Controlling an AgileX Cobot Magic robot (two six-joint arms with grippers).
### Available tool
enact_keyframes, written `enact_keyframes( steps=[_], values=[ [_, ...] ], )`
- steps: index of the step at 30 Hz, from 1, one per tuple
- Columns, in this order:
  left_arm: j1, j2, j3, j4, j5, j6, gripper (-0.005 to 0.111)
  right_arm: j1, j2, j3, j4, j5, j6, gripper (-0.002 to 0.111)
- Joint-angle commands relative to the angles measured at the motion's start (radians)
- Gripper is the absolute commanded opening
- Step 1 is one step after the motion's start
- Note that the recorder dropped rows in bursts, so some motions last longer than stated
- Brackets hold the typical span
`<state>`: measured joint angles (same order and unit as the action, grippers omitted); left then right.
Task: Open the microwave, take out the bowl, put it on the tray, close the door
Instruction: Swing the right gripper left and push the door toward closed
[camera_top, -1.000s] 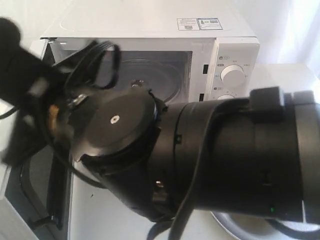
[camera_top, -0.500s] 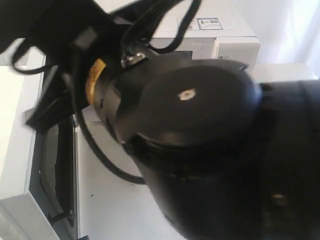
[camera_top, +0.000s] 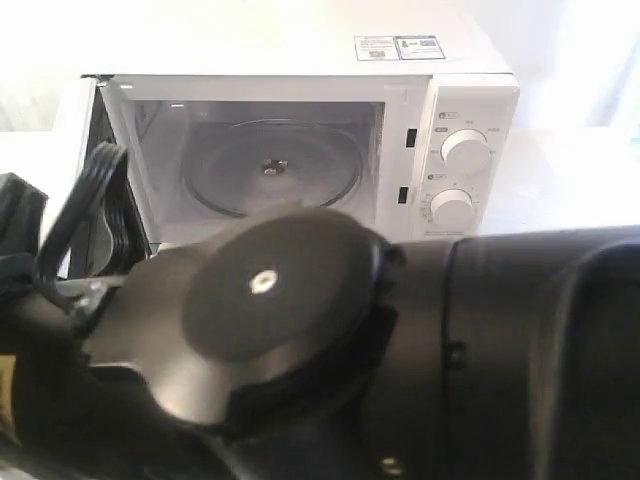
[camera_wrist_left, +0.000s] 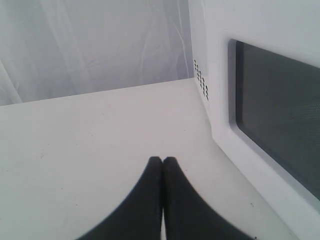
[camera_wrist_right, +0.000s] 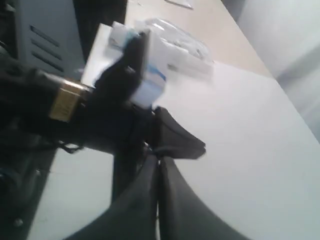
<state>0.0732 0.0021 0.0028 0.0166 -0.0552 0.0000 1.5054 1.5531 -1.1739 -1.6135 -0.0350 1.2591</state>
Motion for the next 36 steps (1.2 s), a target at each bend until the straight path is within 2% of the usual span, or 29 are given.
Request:
enact_keyframes(
  steps=[1,3,7,10,11,14,22,25,27,30,33,36],
  values=[
    [-0.004,-0.002,-0.003,-0.008,-0.004,0.0,0.0,0.001,0.045,0.001,-0.002,0.327,-0.014,0.0],
    [-0.004,-0.002,-0.003,-0.008,-0.004,0.0,0.0,0.0,0.045,0.001,0.078,0.578,-0.097,0.0],
    [-0.004,-0.002,-0.003,-0.008,-0.004,0.0,0.0,0.0,0.045,0.001,0.222,0.94,-0.295,0.0],
    [-0.004,-0.002,-0.003,-0.008,-0.004,0.0,0.0,0.0,0.043,0.001,0.138,1.225,-0.295,0.0],
    [-0.004,-0.002,-0.003,-0.008,-0.004,0.0,0.0,-0.004,0.043,0.001,0.106,1.256,-0.295,0.0],
    [-0.004,-0.002,-0.003,-0.008,-0.004,0.0,0.0,-0.052,0.004,0.001,0.093,1.256,-0.3,0.0],
    [-0.004,-0.002,-0.003,-0.008,-0.004,0.0,0.0,-0.061,-0.069,0.001,0.024,1.256,-0.216,0.0],
    [-0.004,-0.002,-0.003,-0.008,-0.004,0.0,0.0,-0.061,-0.078,0.001,0.082,1.256,-0.216,0.0],
    [-0.004,-0.002,-0.003,-0.008,-0.004,0.0,0.0,-0.062,-0.078,0.001,0.222,1.256,-0.227,0.0],
    [-0.004,-0.002,-0.003,-0.008,-0.004,0.0,0.0,-0.084,-0.066,0.045,0.419,0.932,-0.332,0.0],
    [-0.004,-0.002,-0.003,-0.008,-0.004,0.0,0.0,-0.113,-0.025,0.105,0.439,0.644,-0.34,0.0],
    [-0.004,-0.002,-0.003,-0.008,-0.004,0.0,0.0,-0.154,0.056,0.114,0.439,0.569,-0.34,0.0]
  ],
)
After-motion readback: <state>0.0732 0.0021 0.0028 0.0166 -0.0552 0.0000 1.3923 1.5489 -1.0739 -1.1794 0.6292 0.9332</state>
